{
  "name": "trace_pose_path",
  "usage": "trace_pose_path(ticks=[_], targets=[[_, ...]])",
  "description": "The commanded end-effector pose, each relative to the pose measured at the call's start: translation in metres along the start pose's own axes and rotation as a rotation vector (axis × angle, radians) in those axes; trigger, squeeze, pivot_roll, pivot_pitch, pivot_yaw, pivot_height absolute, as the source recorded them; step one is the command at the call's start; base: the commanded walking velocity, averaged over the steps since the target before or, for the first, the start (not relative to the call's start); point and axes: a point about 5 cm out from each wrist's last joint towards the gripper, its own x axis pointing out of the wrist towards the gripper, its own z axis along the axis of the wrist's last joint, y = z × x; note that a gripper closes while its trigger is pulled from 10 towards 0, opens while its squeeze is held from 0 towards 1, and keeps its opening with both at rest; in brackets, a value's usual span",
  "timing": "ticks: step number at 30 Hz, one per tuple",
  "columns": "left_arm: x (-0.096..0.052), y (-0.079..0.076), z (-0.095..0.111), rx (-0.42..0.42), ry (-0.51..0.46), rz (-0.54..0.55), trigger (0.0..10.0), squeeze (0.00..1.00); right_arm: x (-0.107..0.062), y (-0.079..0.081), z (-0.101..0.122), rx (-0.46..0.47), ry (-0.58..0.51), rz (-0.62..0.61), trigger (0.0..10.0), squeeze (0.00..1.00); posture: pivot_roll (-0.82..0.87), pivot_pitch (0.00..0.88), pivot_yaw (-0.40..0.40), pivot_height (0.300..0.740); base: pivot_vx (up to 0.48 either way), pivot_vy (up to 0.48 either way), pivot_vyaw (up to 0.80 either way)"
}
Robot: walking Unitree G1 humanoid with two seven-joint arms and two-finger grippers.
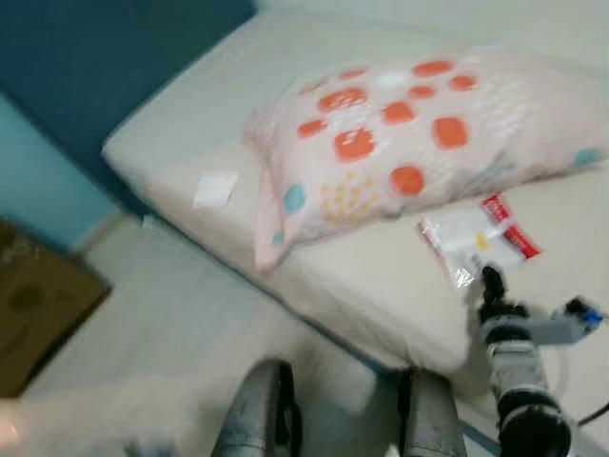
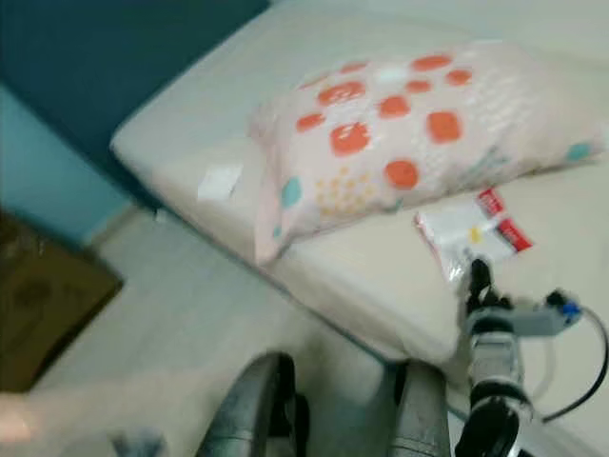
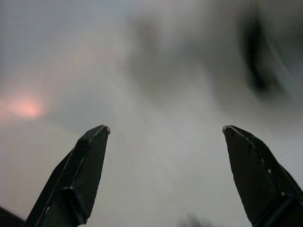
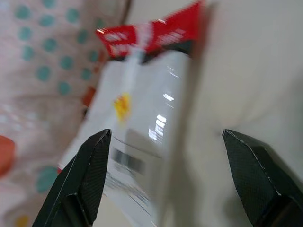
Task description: Clean up the room
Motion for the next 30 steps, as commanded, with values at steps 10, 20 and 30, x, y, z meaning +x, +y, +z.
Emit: trace_pose_path(ticks=[10,20,30], targets=[[-0.016,0.033,0.012,-0.013,-0.095,0.035,10.0,0.00,0.018,0.031,-0.016,0.060,0.096,0.072,10.0,0.00,0.35,0.550,0.197,0.615,0.000,0.000,0.00],[-0.027,0.035,0.010,-0.024,-0.074,0.025,10.0,0.00,0.031,0.067,-0.029,0.079,0.138,0.207,0.0,0.00,0.35,0.542,0.176,0.615,0.000,0.000,0.00],[-0.004,0.009,0.015,-0.078,-0.062,0.013,10.0,0.00,0.033,0.066,0.000,0.114,-0.004,0.288,0.0,0.00,0.25,0.399,0.113,0.615,0.000,0.000,0.00]])
